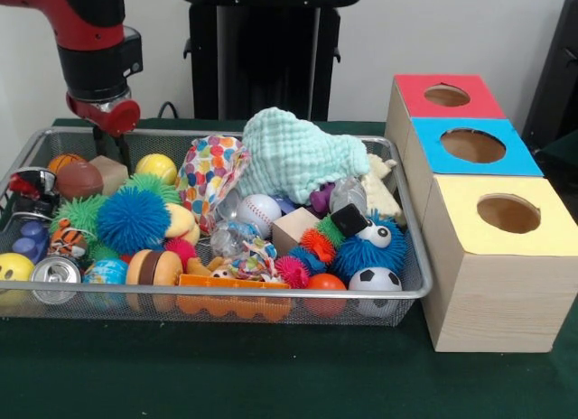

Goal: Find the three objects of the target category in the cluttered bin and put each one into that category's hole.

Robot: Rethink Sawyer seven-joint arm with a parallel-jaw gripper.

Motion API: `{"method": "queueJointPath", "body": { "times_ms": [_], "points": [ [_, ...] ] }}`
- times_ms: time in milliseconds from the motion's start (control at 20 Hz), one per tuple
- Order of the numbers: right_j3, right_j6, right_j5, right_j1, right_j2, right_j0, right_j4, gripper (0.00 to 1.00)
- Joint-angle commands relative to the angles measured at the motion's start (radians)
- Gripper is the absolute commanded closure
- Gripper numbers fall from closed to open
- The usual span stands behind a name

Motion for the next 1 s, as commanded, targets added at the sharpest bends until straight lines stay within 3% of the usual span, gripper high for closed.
{"method": "queueJointPath", "body": {
  "times_ms": [50,200,350,550,850,1000],
  "points": [
    [-0.070,-0.195,0.123,-0.019,0.023,0.013,-0.079,0.00],
    [-0.027,-0.197,0.159,-0.093,0.028,0.023,-0.055,0.00],
    [0.040,-0.226,0.266,-0.227,0.052,0.025,0.014,0.00],
    [0.084,-0.244,0.364,-0.337,0.076,0.028,0.072,0.00],
    [0.108,-0.262,0.481,-0.436,0.114,0.029,0.143,0.00],
    [0.119,-0.245,0.478,-0.437,0.137,0.027,0.164,0.00]
  ]
}}
